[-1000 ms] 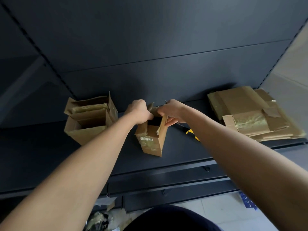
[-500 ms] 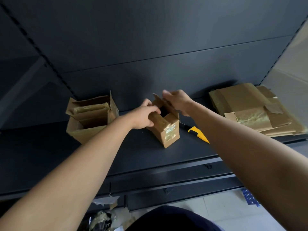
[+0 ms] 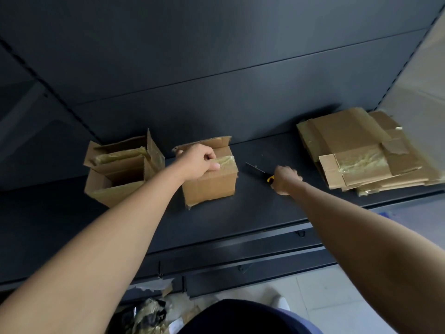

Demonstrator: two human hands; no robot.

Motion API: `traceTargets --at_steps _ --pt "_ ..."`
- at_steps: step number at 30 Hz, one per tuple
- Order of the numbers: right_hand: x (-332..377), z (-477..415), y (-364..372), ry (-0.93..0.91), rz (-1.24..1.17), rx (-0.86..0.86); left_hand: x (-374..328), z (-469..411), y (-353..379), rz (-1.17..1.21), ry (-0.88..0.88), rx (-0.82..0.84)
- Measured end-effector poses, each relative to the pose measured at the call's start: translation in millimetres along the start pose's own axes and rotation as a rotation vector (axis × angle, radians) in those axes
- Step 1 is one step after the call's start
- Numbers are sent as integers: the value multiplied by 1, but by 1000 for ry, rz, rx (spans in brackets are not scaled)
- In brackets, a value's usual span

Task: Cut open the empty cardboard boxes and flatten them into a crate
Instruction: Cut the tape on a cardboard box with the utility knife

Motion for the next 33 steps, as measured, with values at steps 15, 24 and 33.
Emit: traceTargets --at_steps 15,24,33 --pt "19 52 -75 -413 -492 311 -11 -6 -4 -2 2 4" --pt "41 54 -91 -343 -121 358 -5 0 -2 -28 -10 74" --pt "56 57 -81 -384 -79 347 1 -1 -8 131 -18 -7"
Point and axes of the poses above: each hand's wrist, its own z-axis away from the middle knuckle, its own y-axis out of the palm, x = y × z, the point moved 4 cm from there along -z, towards the middle knuckle, and after that the axes turned 4 degrees about x, right-handed, at the moved point
